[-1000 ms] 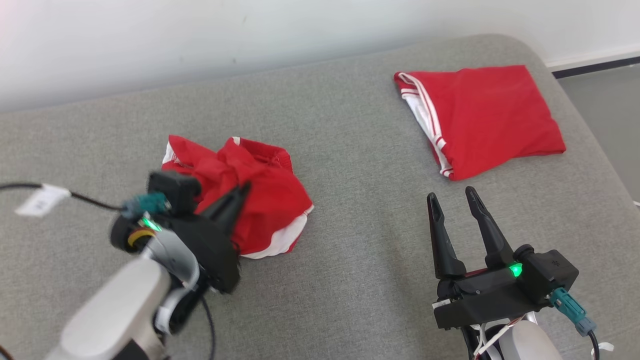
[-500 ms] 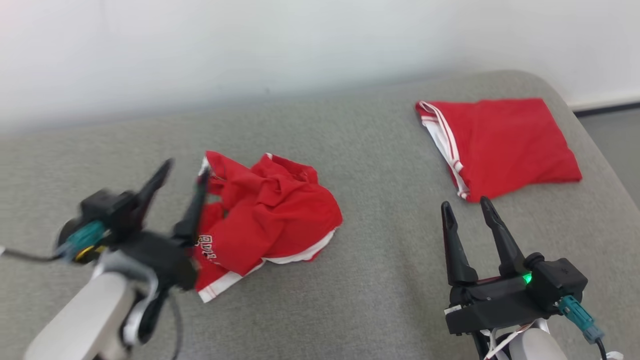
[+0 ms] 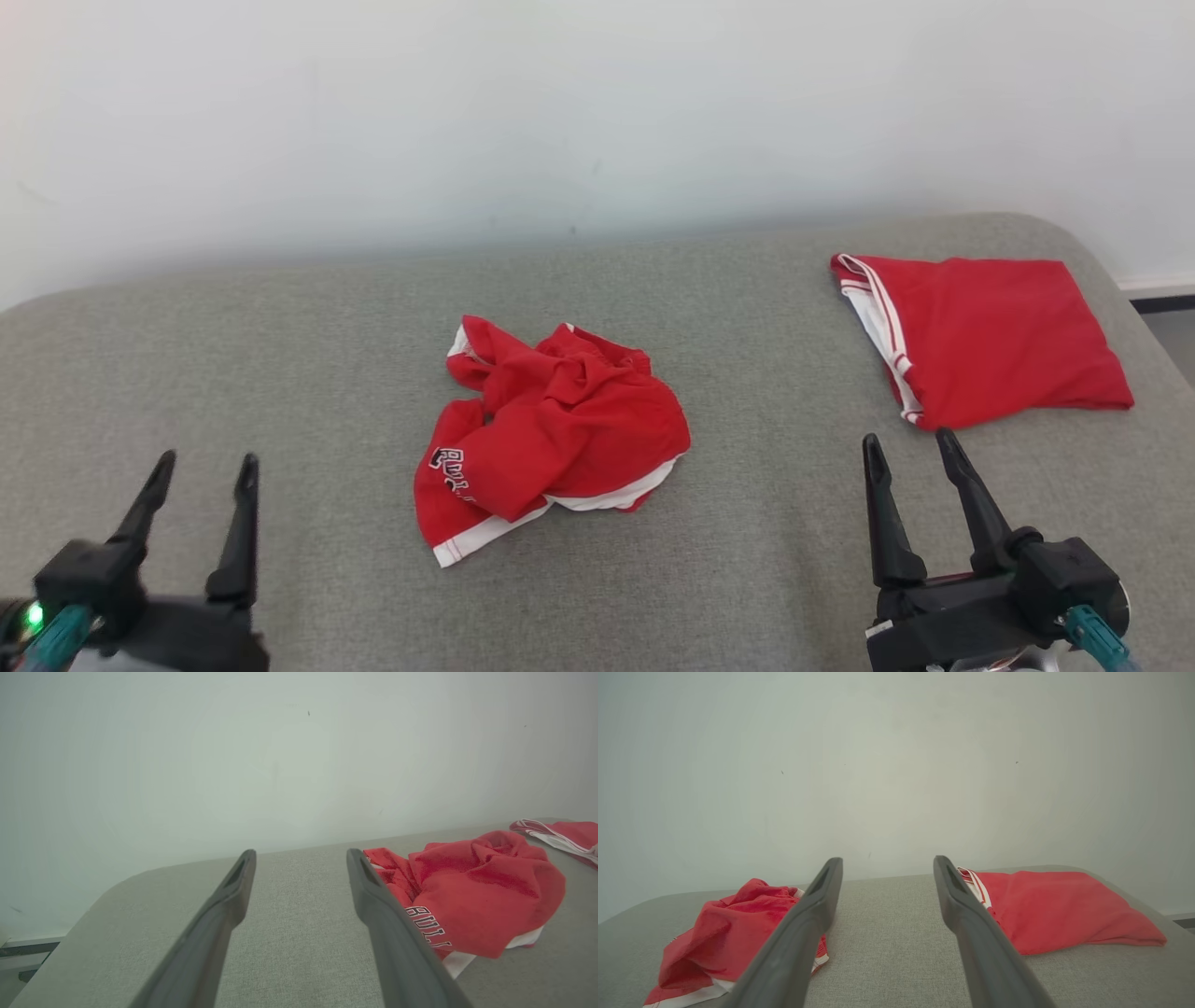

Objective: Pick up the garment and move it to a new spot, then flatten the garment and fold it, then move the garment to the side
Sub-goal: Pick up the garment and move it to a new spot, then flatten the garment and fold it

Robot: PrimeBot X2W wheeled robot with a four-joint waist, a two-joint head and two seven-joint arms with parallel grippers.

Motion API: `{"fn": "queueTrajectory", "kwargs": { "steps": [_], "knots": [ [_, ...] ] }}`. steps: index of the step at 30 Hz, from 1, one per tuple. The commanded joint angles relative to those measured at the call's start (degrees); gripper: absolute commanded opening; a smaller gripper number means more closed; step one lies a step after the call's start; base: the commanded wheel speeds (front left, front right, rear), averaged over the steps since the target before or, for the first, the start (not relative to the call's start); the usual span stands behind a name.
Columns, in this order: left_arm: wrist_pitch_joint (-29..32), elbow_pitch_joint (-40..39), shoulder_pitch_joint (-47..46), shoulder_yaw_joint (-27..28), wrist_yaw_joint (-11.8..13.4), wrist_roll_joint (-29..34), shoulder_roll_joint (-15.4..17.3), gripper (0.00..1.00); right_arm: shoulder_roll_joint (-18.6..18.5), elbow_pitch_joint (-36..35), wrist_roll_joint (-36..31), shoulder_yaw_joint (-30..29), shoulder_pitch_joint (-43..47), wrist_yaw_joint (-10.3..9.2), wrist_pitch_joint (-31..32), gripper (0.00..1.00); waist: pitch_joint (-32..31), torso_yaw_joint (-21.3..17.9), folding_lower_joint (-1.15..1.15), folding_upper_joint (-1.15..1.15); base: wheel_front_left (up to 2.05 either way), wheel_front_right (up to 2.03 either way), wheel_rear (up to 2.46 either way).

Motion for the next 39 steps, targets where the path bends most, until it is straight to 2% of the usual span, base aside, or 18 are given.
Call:
{"fn": "queueTrajectory", "kwargs": {
  "steps": [1,6,10,13,20,21,27,33,39],
  "knots": [
    [-0.34,-1.59,2.73,1.38,1.15,1.47,0.76,1.00,-0.03,-0.14,-0.77,-0.43,0.90,0.02,-0.03,1.00,-0.82,1.14,0.01,0.01,0.00,0.00,0.00],
    [-0.24,-6.22,10.59,6.00,3.98,2.94,1.00,1.00,0.00,-0.45,-1.08,-1.71,2.39,0.02,-0.03,1.00,-1.22,2.50,0.01,0.01,0.00,0.00,0.00],
    [-0.25,-9.14,14.74,9.20,4.21,4.56,0.11,1.00,-0.03,-0.47,-0.71,-2.22,3.06,0.02,-0.03,1.00,-1.43,3.12,0.01,0.01,0.00,0.00,0.00],
    [-0.25,-11.48,19.47,13.28,2.90,7.15,-2.04,1.00,-0.01,-0.92,0.22,-3.44,4.42,0.02,-0.03,1.00,-1.49,4.12,0.01,0.01,0.00,0.00,0.00],
    [-0.26,-10.43,23.80,15.52,0.83,10.78,-5.68,1.00,-0.02,-0.71,1.04,-3.24,6.05,0.02,-0.03,1.00,-1.46,4.71,0.01,0.01,0.00,0.00,0.00],
    [-0.26,-9.83,23.71,15.73,-0.14,11.54,-7.08,1.00,-0.02,-0.70,1.29,-2.95,6.16,0.02,-0.03,1.00,-1.46,4.73,0.01,0.01,0.00,0.00,0.00],
    [-0.26,-8.92,22.73,17.19,-2.67,13.45,-10.50,1.00,-0.02,-0.43,1.72,-2.11,6.07,0.02,-0.03,1.00,-1.67,4.56,0.01,0.01,0.00,0.00,0.00],
    [-0.26,-7.38,22.23,18.79,-5.09,15.50,-12.49,1.00,-0.02,0.06,1.24,-1.67,6.24,0.02,-0.03,1.00,-1.85,4.33,0.01,0.01,0.00,0.00,0.00],
    [-0.26,-6.12,22.39,20.00,-6.38,16.84,-13.79,1.00,-0.02,0.83,1.40,-1.41,5.88,0.02,-0.03,1.00,-1.98,3.99,0.01,0.01,0.00,0.00,0.00]
  ]
}}
